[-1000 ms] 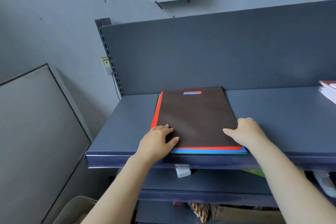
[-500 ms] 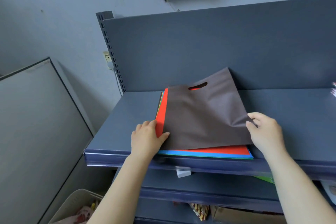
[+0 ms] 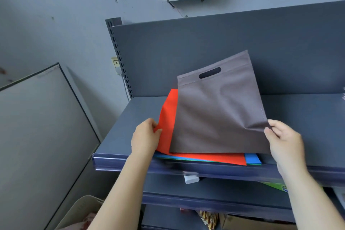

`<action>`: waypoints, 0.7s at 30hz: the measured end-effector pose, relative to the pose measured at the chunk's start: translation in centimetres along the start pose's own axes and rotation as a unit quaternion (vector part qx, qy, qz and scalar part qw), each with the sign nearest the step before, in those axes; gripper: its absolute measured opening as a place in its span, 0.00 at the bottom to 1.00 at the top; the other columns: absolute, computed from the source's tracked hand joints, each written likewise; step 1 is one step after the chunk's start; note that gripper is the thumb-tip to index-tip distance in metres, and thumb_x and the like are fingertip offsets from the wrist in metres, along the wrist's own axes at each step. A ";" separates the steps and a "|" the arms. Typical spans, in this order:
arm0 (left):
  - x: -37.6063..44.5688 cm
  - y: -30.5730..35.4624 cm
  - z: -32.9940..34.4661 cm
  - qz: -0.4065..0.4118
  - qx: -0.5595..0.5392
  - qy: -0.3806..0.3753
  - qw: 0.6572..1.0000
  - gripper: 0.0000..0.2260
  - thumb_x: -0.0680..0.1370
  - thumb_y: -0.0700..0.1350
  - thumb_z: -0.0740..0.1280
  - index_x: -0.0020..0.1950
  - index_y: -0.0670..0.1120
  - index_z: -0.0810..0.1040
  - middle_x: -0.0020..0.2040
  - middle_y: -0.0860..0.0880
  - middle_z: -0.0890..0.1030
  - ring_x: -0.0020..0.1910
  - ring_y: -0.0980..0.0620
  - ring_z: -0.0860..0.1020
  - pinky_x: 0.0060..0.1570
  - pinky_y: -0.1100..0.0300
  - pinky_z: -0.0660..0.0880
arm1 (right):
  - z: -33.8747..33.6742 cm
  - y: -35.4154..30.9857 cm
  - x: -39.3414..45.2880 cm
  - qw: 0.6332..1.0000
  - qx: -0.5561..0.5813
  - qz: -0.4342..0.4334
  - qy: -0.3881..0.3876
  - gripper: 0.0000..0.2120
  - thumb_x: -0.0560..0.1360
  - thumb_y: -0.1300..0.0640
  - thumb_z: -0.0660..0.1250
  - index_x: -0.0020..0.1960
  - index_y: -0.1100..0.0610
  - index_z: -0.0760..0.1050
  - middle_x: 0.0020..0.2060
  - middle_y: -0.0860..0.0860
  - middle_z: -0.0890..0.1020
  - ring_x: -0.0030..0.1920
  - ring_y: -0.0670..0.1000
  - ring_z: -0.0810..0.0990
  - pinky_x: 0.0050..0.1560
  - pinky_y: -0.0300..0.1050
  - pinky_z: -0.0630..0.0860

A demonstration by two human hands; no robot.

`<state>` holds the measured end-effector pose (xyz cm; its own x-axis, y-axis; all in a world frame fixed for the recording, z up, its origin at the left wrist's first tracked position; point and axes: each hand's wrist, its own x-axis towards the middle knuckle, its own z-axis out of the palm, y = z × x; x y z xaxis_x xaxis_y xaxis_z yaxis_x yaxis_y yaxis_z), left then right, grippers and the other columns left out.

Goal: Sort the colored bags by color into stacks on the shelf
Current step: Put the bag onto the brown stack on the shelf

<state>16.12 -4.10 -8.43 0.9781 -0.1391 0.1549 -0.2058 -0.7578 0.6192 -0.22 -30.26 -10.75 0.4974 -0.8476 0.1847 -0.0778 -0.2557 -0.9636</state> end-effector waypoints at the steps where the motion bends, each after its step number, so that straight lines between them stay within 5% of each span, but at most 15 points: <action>1: -0.2 -0.1 -0.5 0.015 -0.024 0.021 0.999 0.03 0.76 0.42 0.68 0.47 0.44 0.75 0.43 0.48 0.78 0.44 0.44 0.76 0.41 0.57 0.69 | 0.1 -0.2 -0.3 1.000 0.013 0.002 -0.003 0.13 0.77 0.65 0.63 0.59 0.56 0.78 0.49 0.50 0.79 0.52 0.48 0.77 0.53 0.43 0.67; 7: -2.6 -1.8 -4.4 0.050 -0.195 0.113 0.973 0.09 0.77 0.37 0.66 0.41 0.51 0.76 0.30 0.52 0.78 0.19 0.57 0.71 0.18 0.65 0.68 | 1.4 -1.3 -2.4 0.990 0.130 0.032 -0.045 0.15 0.79 0.66 0.61 0.62 0.56 0.76 0.54 0.50 0.79 0.56 0.47 0.76 0.57 0.41 0.67; 14: -6.6 -4.4 -7.3 0.003 -0.303 0.254 0.918 0.11 0.76 0.38 0.68 0.46 0.55 0.80 0.38 0.55 0.82 0.31 0.68 0.76 0.33 0.76 0.70 | 2.5 -2.9 -6.8 0.964 0.234 0.085 -0.091 0.15 0.79 0.70 0.59 0.61 0.58 0.75 0.56 0.55 0.80 0.60 0.54 0.77 0.67 0.51 0.69; 19: -10.7 -6.5 -7.8 -0.018 -0.370 0.297 0.880 0.11 0.77 0.40 0.68 0.45 0.57 0.80 0.42 0.53 0.83 0.38 0.66 0.79 0.43 0.72 0.75 | 2.3 -4.2 -10.6 0.955 0.246 0.103 -0.131 0.17 0.79 0.70 0.57 0.48 0.53 0.78 0.39 0.44 0.85 0.41 0.42 0.83 0.46 0.35 0.78; 21: -12.3 -7.1 -8.2 -0.023 -0.397 0.303 0.866 0.10 0.77 0.41 0.68 0.45 0.58 0.81 0.43 0.52 0.84 0.41 0.59 0.81 0.47 0.64 0.77 | 2.1 -4.3 -12.2 0.953 0.247 0.108 -0.140 0.14 0.79 0.70 0.58 0.53 0.56 0.79 0.43 0.46 0.85 0.45 0.44 0.83 0.50 0.39 0.79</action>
<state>5.32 8.27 -8.40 0.8399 0.4213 0.3421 -0.3584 -0.0428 0.9326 -4.11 -17.83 -9.25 0.7323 -0.6806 -0.0209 0.1764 0.2193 -0.9596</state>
